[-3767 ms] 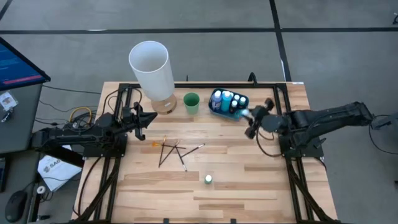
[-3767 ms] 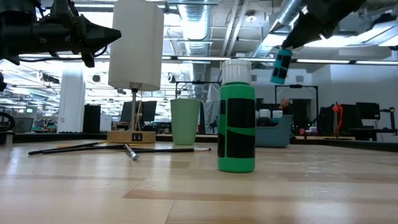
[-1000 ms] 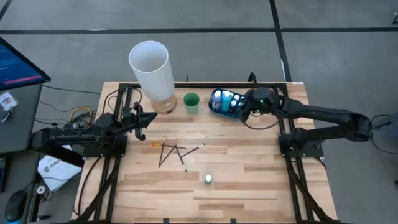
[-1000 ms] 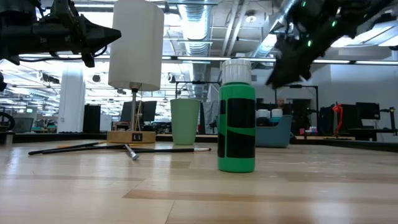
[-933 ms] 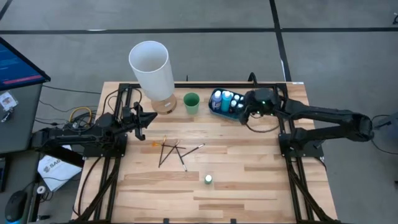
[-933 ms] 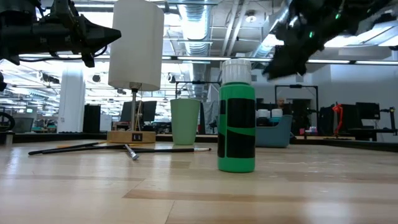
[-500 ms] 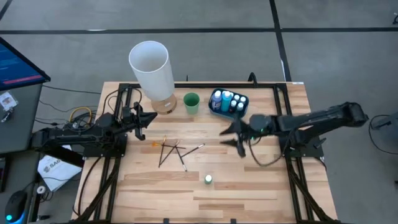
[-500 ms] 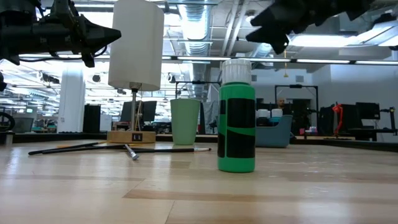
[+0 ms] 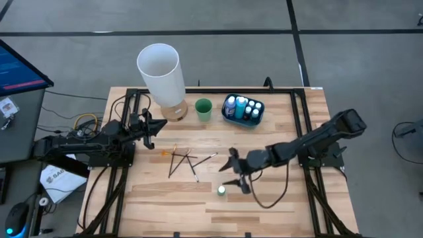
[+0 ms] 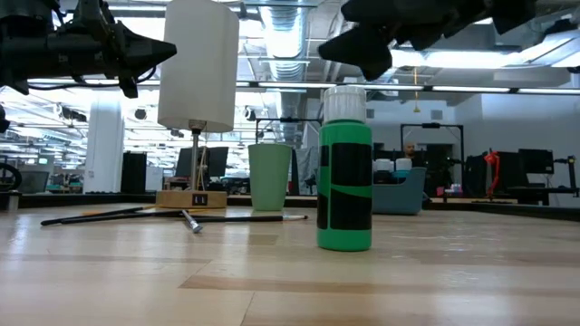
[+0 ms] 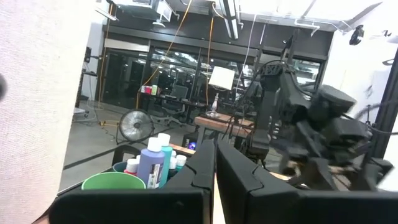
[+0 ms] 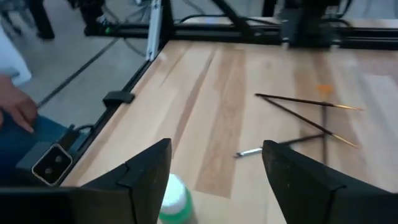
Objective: Pick & Place Paint Supplies
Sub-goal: Put the green paint bottle into the blue bin
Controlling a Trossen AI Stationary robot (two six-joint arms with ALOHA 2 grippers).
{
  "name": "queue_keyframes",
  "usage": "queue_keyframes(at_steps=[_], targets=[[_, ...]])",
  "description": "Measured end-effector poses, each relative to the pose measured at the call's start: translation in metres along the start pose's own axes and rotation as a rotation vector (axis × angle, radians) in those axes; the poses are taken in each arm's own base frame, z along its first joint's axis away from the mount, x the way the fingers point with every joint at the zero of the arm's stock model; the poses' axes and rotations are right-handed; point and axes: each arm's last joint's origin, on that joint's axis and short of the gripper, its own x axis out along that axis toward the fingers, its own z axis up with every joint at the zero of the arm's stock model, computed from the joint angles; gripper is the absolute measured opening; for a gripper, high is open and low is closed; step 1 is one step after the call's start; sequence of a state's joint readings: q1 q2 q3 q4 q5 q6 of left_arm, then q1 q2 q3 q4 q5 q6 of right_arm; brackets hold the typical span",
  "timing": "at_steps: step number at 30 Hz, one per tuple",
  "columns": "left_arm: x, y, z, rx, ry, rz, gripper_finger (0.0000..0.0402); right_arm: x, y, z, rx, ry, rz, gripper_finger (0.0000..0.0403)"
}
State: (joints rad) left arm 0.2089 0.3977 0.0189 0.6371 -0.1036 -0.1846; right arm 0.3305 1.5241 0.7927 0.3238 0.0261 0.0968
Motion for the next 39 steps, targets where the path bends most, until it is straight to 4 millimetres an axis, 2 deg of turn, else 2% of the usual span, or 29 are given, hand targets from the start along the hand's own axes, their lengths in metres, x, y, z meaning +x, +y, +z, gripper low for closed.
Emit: queue_keyframes(at_steps=[5, 11, 18, 39], targets=[[0.000, 0.000, 0.000, 0.000, -0.001, 0.000, 0.0002, 0.026, 0.016, 0.002, -0.063, 0.044, 0.054, 0.0251], [0.000, 0.000, 0.000, 0.000, 0.000, 0.000, 0.0002, 0.039, 0.026, 0.002, -0.072, 0.099, 0.106, 0.0251], [0.000, 0.000, 0.000, 0.000, 0.000, 0.000, 0.0002, 0.038, 0.023, -0.003, -0.020, 0.169, 0.091, 0.0251], [0.000, 0.000, 0.000, 0.000, -0.001, 0.000, 0.0002, 0.037, 0.022, -0.012, -0.023, 0.199, 0.056, 0.0250]])
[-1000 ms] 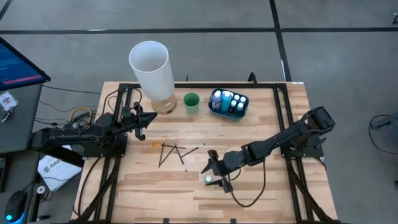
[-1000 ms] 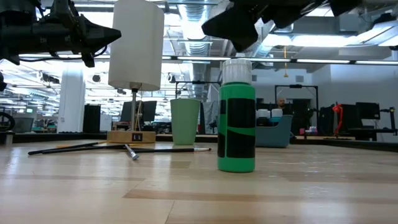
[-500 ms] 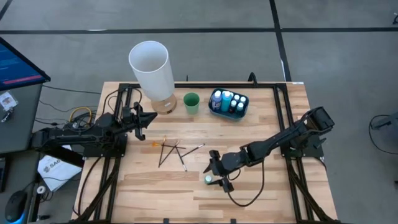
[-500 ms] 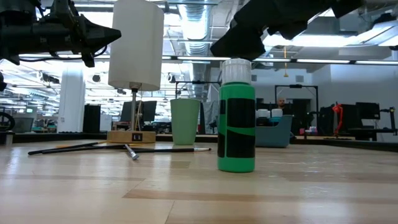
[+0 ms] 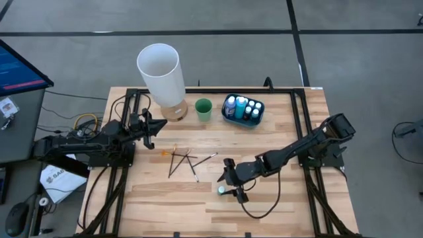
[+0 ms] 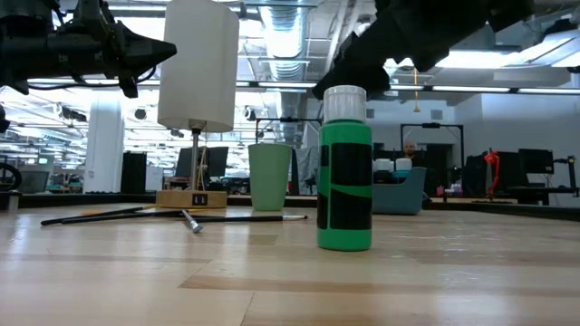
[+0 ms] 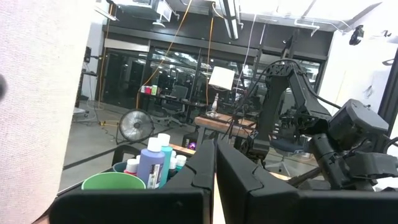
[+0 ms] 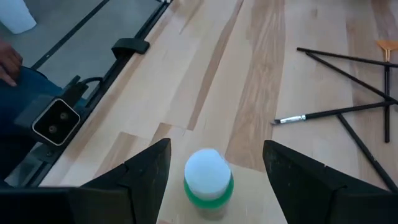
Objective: Pick & Place Paint Supplies
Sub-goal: Put the green paint bottle into the blue bin
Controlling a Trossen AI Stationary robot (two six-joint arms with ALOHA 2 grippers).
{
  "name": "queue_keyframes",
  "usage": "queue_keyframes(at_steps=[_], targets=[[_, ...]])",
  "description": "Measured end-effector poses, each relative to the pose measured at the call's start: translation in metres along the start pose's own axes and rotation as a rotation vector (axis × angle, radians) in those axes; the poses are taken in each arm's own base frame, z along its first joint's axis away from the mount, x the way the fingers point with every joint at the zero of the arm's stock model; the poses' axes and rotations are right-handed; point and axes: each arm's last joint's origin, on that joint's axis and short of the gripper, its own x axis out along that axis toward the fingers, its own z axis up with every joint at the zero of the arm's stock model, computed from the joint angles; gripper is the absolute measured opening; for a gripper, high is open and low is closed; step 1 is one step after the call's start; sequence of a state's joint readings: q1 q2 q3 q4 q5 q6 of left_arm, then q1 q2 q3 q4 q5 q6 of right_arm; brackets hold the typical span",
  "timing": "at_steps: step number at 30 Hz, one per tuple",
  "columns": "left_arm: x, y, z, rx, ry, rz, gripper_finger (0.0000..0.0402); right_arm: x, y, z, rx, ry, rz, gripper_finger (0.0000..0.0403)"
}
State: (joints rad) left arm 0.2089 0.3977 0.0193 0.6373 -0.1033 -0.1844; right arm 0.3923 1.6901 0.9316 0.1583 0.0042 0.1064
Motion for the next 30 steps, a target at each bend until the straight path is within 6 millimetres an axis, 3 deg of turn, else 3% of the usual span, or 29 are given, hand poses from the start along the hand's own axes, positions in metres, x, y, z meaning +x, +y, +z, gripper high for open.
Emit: queue_keyframes(at_steps=[8, 14, 18, 30], targets=[[0.000, 0.000, 0.000, 0.000, 0.000, 0.000, 0.0002, 0.001, -0.001, -0.006, 0.024, 0.006, -0.001, 0.0250], [0.000, 0.000, 0.000, 0.000, 0.001, 0.000, 0.0002, 0.025, 0.001, -0.016, 0.017, 0.008, 0.010, 0.0250], [0.000, 0.000, -0.001, 0.000, 0.004, 0.001, 0.0002, 0.031, 0.001, -0.021, 0.029, 0.042, 0.008, 0.0250], [0.001, 0.000, -0.001, 0.001, 0.008, 0.002, 0.0002, 0.023, 0.001, -0.013, 0.029, 0.022, 0.010, 0.0202]])
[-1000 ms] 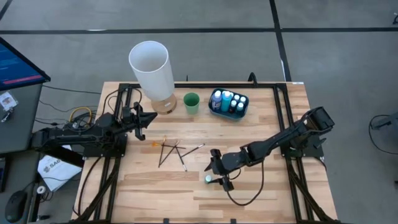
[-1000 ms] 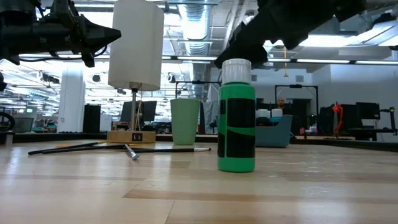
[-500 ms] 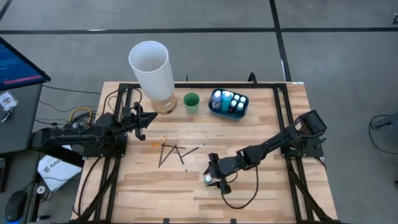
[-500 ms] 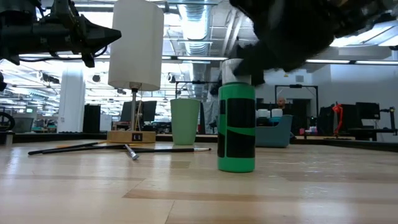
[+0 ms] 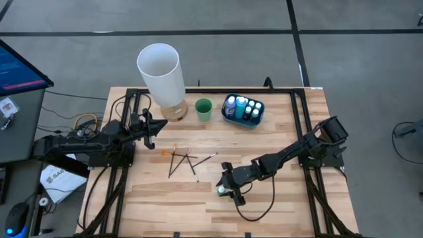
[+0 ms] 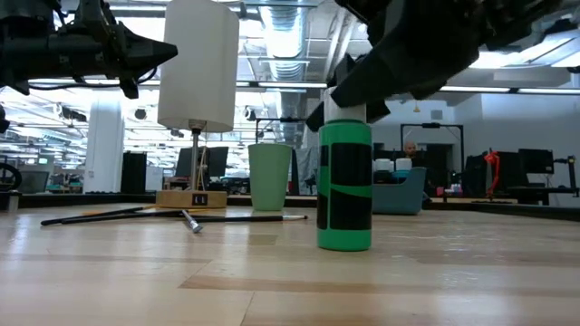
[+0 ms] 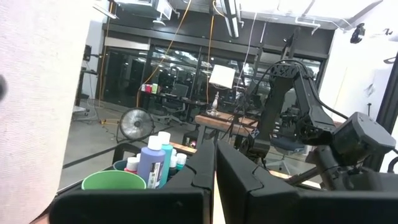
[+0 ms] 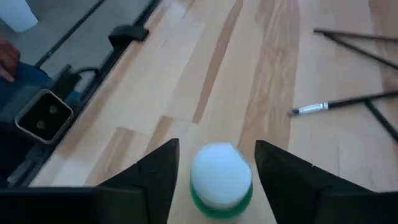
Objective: Pick & Place Paint Supplies
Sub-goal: Put the green paint bottle into the blue bin
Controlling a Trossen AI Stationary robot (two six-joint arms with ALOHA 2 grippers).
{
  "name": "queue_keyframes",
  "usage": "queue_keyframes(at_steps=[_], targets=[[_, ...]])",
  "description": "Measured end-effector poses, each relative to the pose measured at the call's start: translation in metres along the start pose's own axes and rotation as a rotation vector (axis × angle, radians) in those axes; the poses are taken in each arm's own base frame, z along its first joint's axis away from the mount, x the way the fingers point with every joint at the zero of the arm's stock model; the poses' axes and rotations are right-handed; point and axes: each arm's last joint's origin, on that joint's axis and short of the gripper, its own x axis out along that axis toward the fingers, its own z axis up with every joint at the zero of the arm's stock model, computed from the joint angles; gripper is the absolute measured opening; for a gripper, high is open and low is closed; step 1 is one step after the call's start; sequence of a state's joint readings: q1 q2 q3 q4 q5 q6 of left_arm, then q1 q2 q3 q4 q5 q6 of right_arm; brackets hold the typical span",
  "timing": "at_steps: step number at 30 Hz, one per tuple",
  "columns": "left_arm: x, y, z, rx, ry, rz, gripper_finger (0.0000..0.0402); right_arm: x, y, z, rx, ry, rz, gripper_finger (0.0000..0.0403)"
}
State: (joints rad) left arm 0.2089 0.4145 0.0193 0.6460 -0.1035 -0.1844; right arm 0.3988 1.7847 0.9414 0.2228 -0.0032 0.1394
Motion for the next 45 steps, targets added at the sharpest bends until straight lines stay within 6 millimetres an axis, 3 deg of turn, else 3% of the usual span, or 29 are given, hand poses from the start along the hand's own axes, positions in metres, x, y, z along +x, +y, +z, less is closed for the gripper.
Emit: queue_keyframes(at_steps=[10, 14, 17, 21, 30, 33, 36, 42, 45], targets=[[0.000, 0.000, 0.000, 0.000, -0.004, -0.001, 0.0002, 0.000, -0.001, -0.003, -0.004, 0.028, -0.008, 0.0111], [0.000, 0.000, 0.001, -0.001, -0.006, -0.001, 0.0002, -0.001, -0.003, -0.001, -0.004, 0.022, -0.016, 0.0108], [0.000, 0.000, 0.001, -0.001, -0.007, -0.001, 0.0002, -0.012, -0.009, 0.005, 0.003, 0.013, -0.056, 0.0108], [0.000, 0.000, 0.001, -0.001, -0.007, -0.002, 0.0002, -0.043, -0.016, 0.020, 0.011, -0.002, -0.228, 0.0114], [0.000, 0.000, 0.001, -0.001, -0.008, -0.002, 0.0002, -0.145, -0.041, 0.036, 0.140, -0.053, -0.833, 0.0113], [0.000, 0.000, 0.001, -0.001, -0.009, -0.002, 0.0002, -0.166, -0.054, 0.030, 0.228, -0.106, -0.971, 0.0117], [0.000, 0.000, 0.001, -0.001, -0.009, -0.002, 0.0002, -0.174, -0.070, 0.015, 0.314, -0.115, -1.040, 0.0118], [0.000, 0.000, 0.001, -0.001, -0.010, -0.002, 0.0002, -0.169, -0.094, -0.026, 0.413, -0.079, -1.136, 0.0116], [0.000, 0.000, 0.001, -0.001, -0.010, -0.002, 0.0002, -0.165, -0.101, -0.036, 0.435, -0.104, -1.152, 0.0120]])
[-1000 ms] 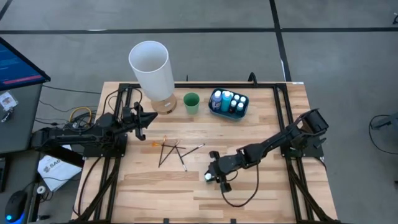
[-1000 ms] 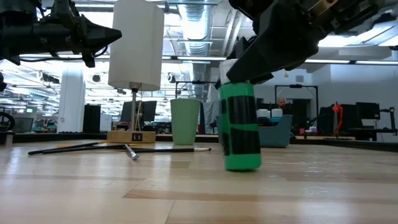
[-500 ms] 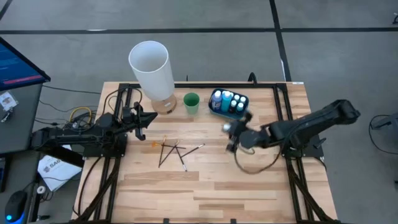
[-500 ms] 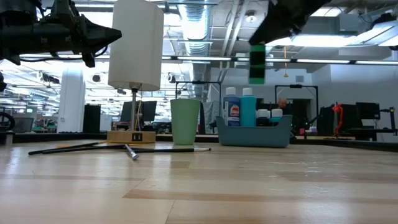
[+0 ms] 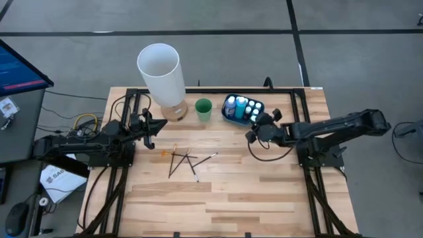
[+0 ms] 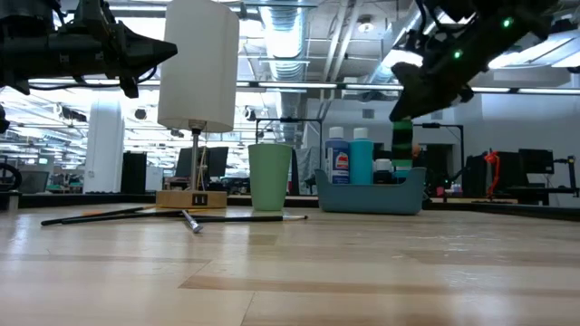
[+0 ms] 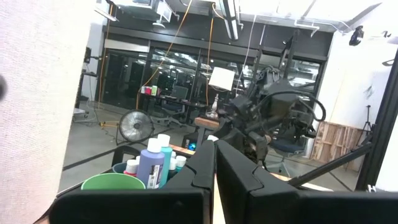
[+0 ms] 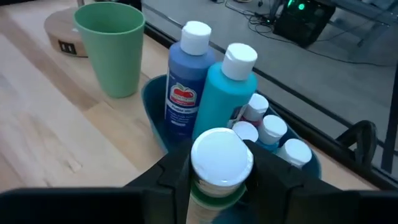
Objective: Pick & Place Paint Supplies
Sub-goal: Put the green paint bottle into the blue bin
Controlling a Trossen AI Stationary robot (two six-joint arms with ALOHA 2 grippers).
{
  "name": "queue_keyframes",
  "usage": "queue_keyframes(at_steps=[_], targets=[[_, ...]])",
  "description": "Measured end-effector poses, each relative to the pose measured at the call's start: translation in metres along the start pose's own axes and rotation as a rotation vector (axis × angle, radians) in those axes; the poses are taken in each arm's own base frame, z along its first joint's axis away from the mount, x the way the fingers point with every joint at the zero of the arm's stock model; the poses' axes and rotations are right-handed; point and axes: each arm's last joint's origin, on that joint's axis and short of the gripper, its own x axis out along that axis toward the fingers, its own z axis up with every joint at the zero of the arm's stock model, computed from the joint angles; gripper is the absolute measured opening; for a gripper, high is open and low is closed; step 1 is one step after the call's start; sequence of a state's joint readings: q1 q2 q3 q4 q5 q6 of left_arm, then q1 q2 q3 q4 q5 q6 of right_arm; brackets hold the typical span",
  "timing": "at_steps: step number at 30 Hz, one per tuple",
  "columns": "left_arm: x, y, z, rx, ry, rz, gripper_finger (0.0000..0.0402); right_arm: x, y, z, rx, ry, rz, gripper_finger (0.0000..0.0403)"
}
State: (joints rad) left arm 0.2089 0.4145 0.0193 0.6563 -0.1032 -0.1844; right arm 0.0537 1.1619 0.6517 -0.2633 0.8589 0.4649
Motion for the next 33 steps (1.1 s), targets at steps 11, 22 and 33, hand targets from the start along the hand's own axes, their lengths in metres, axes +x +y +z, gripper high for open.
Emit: queue_keyframes(at_steps=[11, 22, 33], targets=[[0.000, 0.000, 0.000, 0.000, 0.000, 0.000, 0.0002, 0.016, -0.010, -0.007, 0.029, -0.008, -0.057, 0.0120], [0.000, 0.000, 0.000, 0.000, 0.000, 0.000, 0.0002, 0.025, -0.005, -0.017, 0.053, -0.020, -0.053, 0.0123], [0.000, 0.000, 0.000, 0.000, 0.000, 0.000, 0.0002, 0.042, -0.002, -0.032, 0.018, 0.023, -0.090, 0.0123]])
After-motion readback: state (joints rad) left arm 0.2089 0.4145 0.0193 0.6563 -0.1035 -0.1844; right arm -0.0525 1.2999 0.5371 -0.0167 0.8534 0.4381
